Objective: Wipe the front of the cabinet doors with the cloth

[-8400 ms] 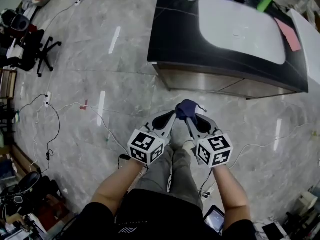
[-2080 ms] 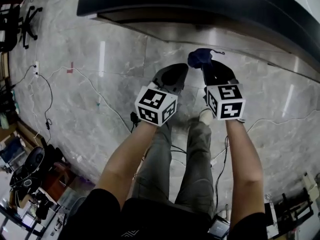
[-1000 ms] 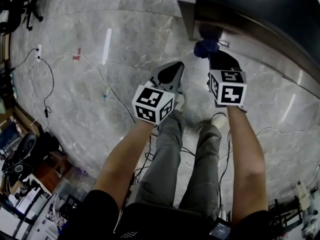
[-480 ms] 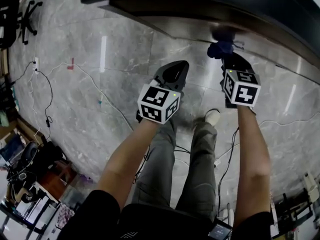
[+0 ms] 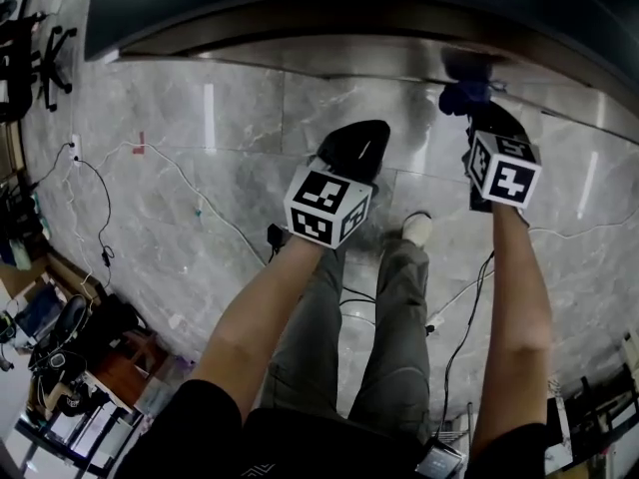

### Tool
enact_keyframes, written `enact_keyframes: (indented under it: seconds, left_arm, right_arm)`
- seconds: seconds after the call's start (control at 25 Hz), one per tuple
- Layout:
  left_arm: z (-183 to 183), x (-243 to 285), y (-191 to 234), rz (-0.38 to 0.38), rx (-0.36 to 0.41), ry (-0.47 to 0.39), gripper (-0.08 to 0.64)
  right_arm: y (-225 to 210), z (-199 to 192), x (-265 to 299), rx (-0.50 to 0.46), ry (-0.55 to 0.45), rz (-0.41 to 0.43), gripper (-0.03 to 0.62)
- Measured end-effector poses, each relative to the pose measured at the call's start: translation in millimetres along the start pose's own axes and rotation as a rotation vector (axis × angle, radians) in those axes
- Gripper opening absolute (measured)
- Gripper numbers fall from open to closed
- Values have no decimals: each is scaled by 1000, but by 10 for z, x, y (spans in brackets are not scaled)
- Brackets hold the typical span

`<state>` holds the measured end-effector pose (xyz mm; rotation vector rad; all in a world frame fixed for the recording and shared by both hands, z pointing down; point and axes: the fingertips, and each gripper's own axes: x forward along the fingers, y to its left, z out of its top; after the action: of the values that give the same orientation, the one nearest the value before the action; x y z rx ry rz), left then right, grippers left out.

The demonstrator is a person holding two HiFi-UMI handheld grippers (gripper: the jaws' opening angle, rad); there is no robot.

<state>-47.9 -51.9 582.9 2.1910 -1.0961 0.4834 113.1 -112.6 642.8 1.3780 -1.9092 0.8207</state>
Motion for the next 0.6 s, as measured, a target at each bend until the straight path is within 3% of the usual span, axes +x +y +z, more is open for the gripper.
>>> enact_keyframes:
  seconds: [0.24,0.6]
  left_arm:
    - [52,150,-350,-33,21,21,0]
    - [208,108,-953,-97,47,27,0]
  right_arm:
    - [-149,-45,-239,92,-35,13,67]
    - [76,49,-951,26,-108,100,67]
